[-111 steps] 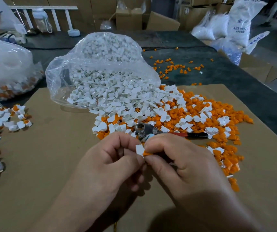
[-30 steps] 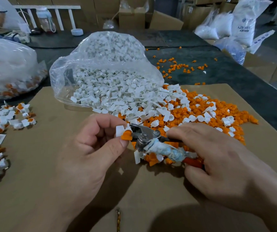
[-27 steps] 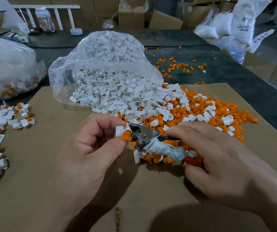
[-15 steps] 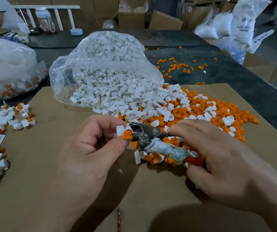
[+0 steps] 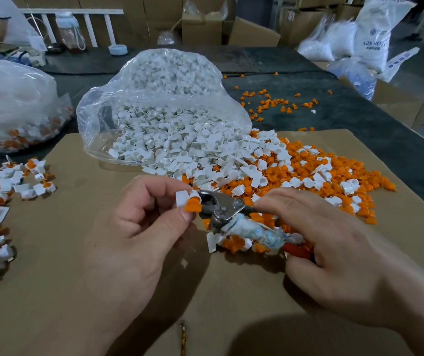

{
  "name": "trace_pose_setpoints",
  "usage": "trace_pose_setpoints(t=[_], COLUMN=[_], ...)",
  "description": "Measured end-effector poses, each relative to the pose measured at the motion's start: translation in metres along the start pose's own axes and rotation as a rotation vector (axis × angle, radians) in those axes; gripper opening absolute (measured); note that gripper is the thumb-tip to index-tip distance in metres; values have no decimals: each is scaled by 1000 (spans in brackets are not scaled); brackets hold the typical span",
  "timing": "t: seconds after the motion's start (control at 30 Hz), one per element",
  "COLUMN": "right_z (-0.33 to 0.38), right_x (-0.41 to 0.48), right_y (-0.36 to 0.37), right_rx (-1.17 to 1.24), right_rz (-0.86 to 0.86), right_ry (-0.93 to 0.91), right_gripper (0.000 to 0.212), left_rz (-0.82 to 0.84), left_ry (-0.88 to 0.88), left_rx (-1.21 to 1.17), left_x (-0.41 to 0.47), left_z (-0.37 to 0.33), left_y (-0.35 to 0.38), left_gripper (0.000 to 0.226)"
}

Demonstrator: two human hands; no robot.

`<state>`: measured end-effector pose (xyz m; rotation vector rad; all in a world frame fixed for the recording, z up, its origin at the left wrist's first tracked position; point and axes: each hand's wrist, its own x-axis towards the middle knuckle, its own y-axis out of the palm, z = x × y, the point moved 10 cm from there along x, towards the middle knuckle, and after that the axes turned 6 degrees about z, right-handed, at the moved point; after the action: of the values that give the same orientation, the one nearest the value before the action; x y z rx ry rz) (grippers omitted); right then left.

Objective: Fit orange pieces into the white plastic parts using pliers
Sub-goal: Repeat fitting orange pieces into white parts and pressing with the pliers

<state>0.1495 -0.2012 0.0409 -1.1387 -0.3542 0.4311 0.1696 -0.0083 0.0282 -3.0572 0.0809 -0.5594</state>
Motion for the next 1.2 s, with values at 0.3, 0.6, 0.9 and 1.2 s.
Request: trace_pose_setpoints(t=[0.3, 0.6, 0.9, 1.2], right_z=[3, 4, 4, 2], right_x=[0, 1, 1, 1], right_y=[1, -5, -5, -1], right_rx=[24, 64, 104, 82], right_rz=[-12, -10, 31, 41], right_ry=[-19, -26, -19, 5], right_gripper=[63, 59, 55, 57], left_rz=[11, 161, 201, 193], left_ry=[15, 33, 20, 43], left_rx=[98, -125, -211, -158], left_x=[-3, 1, 1, 0], left_z=[2, 2, 6, 4], left_y=[0, 6, 6, 8], left_gripper=[22, 38, 27, 29])
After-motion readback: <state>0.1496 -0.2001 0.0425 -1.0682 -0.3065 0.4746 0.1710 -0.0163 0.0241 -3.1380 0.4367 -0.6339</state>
